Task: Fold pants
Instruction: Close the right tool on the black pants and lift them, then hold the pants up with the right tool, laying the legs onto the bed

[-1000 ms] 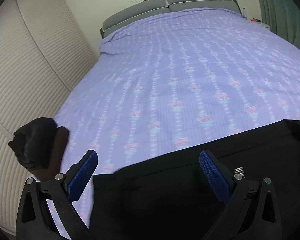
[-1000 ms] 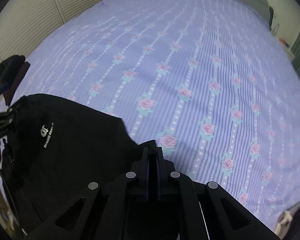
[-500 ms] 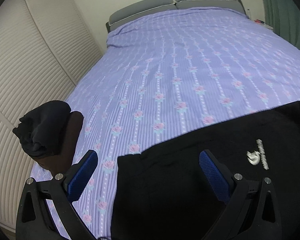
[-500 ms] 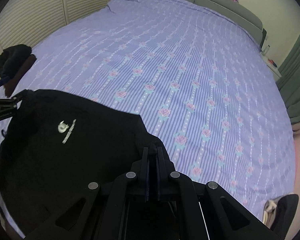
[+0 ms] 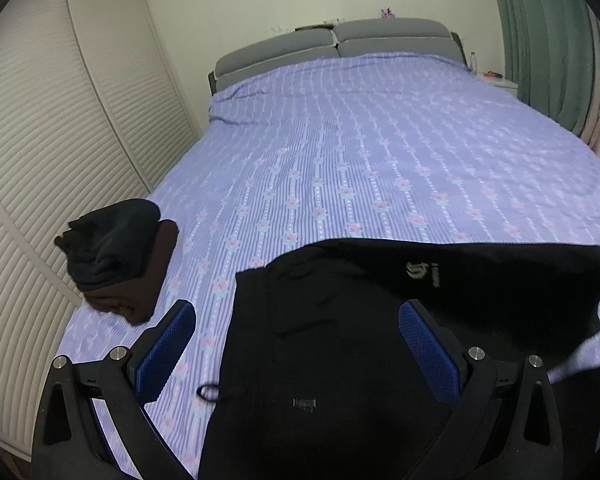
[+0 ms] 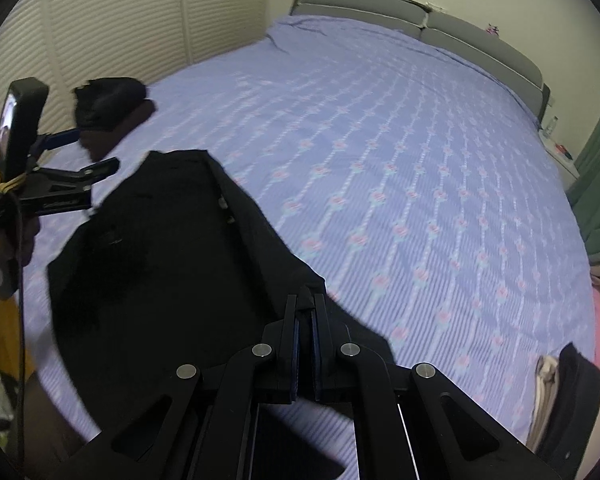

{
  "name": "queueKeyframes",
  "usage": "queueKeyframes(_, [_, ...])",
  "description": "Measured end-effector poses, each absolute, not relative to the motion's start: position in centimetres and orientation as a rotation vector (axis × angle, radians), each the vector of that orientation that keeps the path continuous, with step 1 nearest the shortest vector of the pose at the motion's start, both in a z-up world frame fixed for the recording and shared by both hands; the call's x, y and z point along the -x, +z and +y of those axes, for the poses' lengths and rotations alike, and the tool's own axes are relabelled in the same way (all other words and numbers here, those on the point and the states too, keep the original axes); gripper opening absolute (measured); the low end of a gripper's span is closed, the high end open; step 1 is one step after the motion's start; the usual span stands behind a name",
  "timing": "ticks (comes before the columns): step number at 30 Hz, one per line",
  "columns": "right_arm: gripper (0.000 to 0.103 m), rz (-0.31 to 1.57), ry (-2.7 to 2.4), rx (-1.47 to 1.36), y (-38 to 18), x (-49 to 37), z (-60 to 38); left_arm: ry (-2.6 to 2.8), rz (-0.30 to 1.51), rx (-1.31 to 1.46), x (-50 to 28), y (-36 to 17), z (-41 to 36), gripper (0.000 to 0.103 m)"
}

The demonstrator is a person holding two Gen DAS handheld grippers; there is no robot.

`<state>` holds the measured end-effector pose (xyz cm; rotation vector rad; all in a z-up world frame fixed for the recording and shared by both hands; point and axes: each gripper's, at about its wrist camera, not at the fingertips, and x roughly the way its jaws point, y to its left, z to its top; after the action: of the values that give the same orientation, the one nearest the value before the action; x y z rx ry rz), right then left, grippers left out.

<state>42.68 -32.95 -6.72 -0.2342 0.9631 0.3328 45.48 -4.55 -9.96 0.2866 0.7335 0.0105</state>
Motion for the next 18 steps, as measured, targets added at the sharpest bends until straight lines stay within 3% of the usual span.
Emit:
queueKeyframes(10, [0.006, 0.929, 0.413, 0.23, -6.1, -32.8, -30.7, 0.02, 0.665, -0.25, -35.1, -7.3, -2.8, 0.103])
queueKeyframes(18, [0.006, 0.938, 0.444, 0.211, -8.8, -25.1, -28.5, 0.004, 0.65, -0.244, -28.7, -7.2, -1.5, 0.103])
